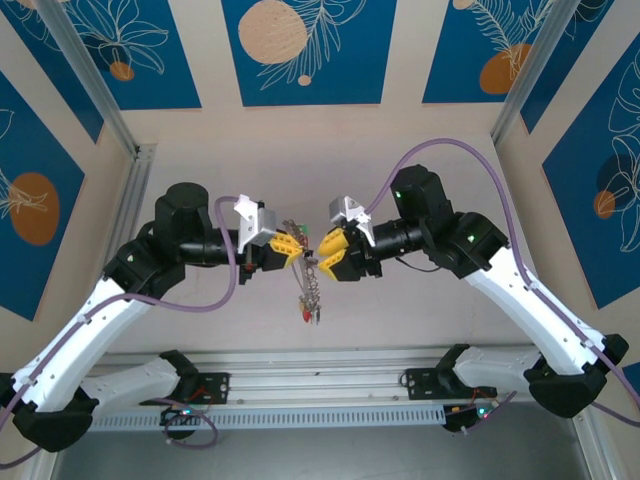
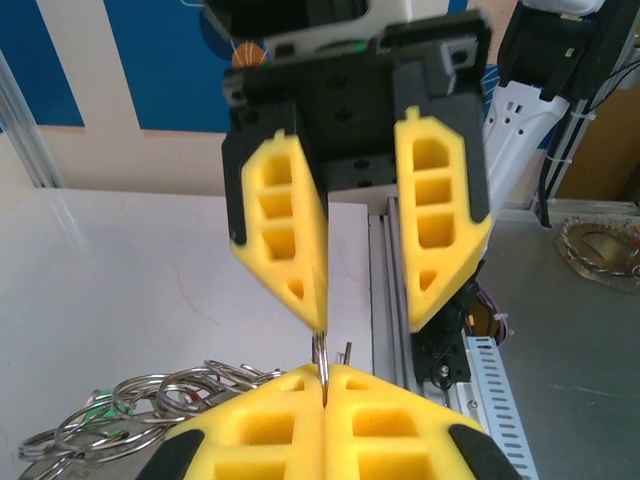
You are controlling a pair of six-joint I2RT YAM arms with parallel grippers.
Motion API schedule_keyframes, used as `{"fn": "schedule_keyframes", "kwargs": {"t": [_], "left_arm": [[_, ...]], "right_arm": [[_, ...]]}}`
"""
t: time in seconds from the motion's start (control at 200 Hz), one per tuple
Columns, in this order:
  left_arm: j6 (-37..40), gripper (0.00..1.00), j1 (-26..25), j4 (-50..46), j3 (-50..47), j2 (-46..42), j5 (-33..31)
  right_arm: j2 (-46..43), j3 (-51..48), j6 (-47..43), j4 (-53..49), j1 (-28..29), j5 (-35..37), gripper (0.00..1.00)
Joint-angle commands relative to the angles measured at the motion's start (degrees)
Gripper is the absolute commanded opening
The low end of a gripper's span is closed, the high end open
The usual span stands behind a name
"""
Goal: Put the keys on the keyring
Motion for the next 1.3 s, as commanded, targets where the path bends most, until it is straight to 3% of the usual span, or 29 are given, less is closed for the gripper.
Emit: {"fn": "schedule_keyframes", "kwargs": {"t": [0.0,0.34,0.58,0.745,0.995,1.295], "left_arm": [[-1.1,0.00,-0.4,4.6,0.0,-1.3,3.1],[-1.4,0.00,-0.4,5.4,-0.8,-1.9,4.2],[-3.1,0.00,-0.4,8.7,-2.2,-2.4,4.6],[-7.9,0.00,-0.5,17.0,-5.5,-3.7,5.5],[-13.8,0.00,-0.5,26.4,-8.2,-3.9,7.8],[-15.9,0.00,-0.5,30.1,-9.4,-3.8,7.7]], "right_arm": [[0.8,-0.4,2.7,2.6,-0.9,-4.0,0.34],[4.0,0.7,3.2,4.6,-1.2,-4.9,0.32],[4.7,0.3,2.6,5.4,-1.3,-5.6,0.13],[5.0,0.4,2.2,6.4,-1.3,-6.2,0.02],[6.8,1.9,1.6,6.6,-1.3,-8.0,0.00],[9.0,2.5,2.4,7.1,-0.8,-8.2,0.00]]}}
